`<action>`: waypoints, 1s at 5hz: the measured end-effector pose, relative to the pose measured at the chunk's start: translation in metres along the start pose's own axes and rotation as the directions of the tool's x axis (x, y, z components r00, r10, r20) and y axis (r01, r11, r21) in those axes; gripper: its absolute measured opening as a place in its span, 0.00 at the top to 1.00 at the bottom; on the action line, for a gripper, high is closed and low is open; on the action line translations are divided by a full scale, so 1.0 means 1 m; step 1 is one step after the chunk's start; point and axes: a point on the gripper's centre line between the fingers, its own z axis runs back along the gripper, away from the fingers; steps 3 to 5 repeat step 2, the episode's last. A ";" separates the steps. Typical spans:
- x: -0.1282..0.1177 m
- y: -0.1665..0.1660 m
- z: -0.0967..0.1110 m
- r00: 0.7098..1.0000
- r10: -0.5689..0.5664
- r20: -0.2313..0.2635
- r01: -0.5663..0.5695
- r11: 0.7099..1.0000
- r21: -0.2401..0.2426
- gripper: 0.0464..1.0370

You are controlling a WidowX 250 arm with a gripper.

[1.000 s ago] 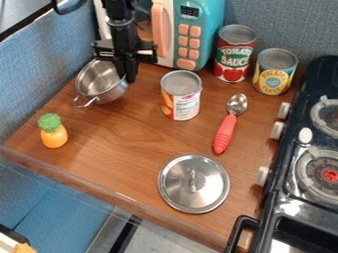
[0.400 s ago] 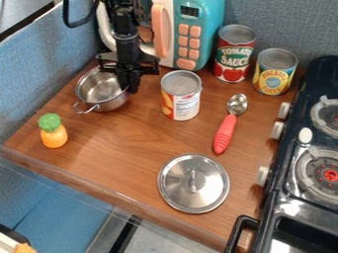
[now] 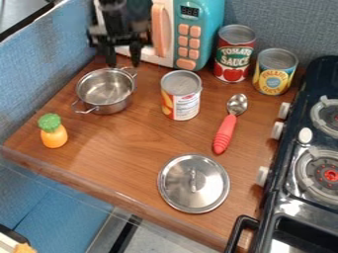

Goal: Move the silver pot on the upper left side of the table

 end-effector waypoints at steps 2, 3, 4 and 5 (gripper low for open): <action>-0.037 -0.005 0.011 0.975 -0.212 -0.067 0.208 0.976 -0.060 0.04; -0.037 -0.005 0.011 0.975 -0.212 -0.067 0.208 0.976 -0.060 0.04; -0.037 -0.005 0.011 0.975 -0.212 -0.067 0.208 0.976 -0.060 0.04; -0.037 -0.005 0.011 0.975 -0.212 -0.067 0.208 0.976 -0.060 0.04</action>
